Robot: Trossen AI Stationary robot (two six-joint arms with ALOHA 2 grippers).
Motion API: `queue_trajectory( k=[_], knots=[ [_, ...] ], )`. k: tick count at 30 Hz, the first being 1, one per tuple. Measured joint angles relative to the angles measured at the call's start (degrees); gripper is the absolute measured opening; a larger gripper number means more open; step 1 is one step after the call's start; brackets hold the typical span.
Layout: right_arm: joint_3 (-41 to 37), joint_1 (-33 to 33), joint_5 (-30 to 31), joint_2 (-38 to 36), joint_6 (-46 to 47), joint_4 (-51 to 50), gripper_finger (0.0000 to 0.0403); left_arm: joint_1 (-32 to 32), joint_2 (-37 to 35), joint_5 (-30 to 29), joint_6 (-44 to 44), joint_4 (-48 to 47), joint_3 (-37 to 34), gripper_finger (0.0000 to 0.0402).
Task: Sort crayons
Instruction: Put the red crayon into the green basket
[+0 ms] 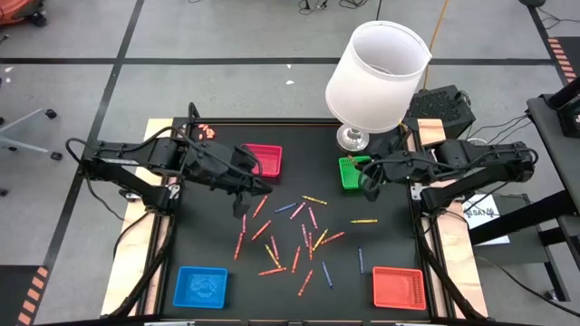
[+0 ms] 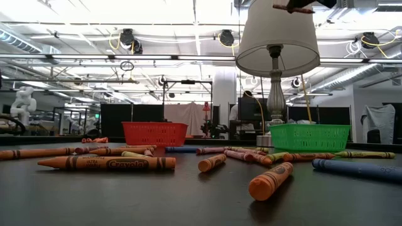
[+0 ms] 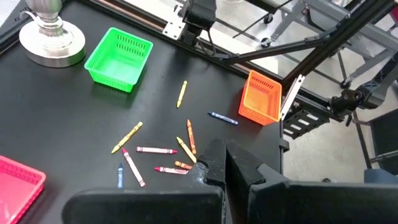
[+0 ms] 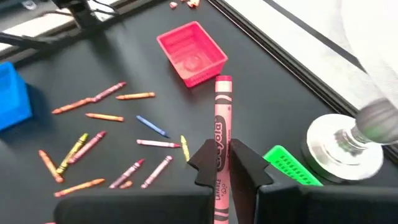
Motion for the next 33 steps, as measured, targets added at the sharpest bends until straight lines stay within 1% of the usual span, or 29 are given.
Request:
queue_trajectory(
  k=[5, 7, 12, 17, 26, 29, 33],
  knots=[
    [0.0, -1.87, -0.34, 0.44, -2.21, -3.47, 0.001, 0.0, -0.02, -0.02, 0.06, 0.26, 0.0, 0.0],
    [0.0, -2.88, -1.66, 0.74, -3.0, -4.79, 0.001, 0.0, -0.02, -0.02, 0.04, 0.09, 0.0, 0.0],
    [-0.97, -5.77, -3.36, 1.08, -6.49, -4.94, 0.001, 0.0, -0.02, -0.02, 0.02, 0.11, 0.0, 0.0],
    [-5.69, -8.51, -7.38, 1.15, -8.36, -4.34, 0.0011, 0.0, -0.02, -0.02, 0.02, 0.11, 0.0, 0.0],
    [-16.53, -12.75, -13.72, 1.15, -10.31, 5.09, 0.0011, 0.17, -0.02, -0.02, 0.07, 0.02, 0.0, 0.0],
    [-19.39, -14.56, -13.76, 1.15, -10.53, 6.77, 0.0011, 0.55, -0.02, -0.04, 0.09, 0.0, 0.0, 0.0],
    [-22.81, -17.23, -13.71, 1.15, -14.59, 7.88, 0.0011, 0.59, -0.02, -0.39, 0.11, -0.02, 0.0, 0.0]
  ],
)
